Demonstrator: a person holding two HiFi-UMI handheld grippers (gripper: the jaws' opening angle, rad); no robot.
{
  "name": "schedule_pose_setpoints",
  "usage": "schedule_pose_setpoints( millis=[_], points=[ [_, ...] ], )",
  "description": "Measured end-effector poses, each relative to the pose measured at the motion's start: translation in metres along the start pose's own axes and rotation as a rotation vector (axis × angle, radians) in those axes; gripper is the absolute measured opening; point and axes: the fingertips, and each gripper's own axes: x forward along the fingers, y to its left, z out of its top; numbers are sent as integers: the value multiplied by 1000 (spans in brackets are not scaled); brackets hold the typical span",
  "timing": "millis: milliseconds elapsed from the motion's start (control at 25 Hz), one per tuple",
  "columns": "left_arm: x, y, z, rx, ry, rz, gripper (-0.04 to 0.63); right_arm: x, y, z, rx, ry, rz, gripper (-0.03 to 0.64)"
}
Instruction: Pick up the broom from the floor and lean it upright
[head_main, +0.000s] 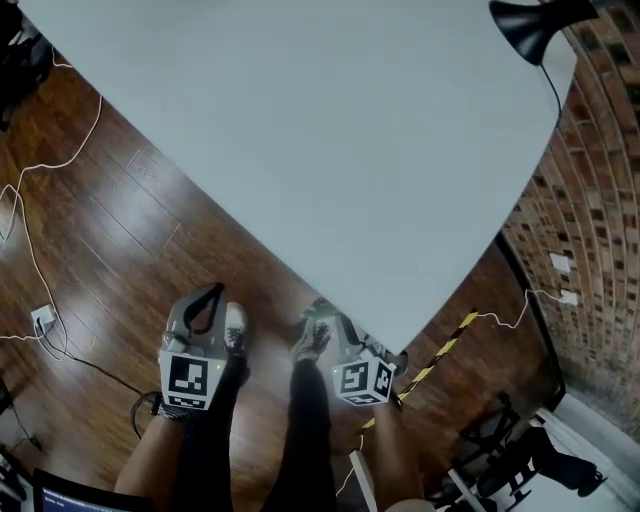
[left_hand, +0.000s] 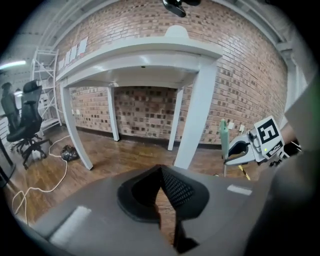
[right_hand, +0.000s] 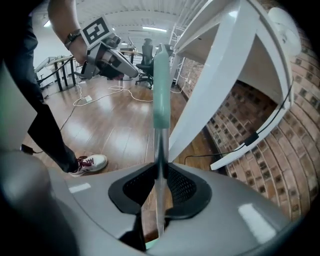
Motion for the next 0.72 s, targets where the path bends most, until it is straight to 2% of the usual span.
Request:
schedule_pose_setpoints(
  millis=[320, 520, 720],
  points=[
    [2, -58, 33, 70, 13, -77, 0, -50, -68, -8, 107, -44, -83, 95],
    [4, -64, 50, 69, 30, -56, 0, -72, -127, -7, 254, -99, -167, 94],
    [8, -54, 48, 59, 72, -7, 1, -59, -177, 9, 378, -174, -242, 92]
  ],
)
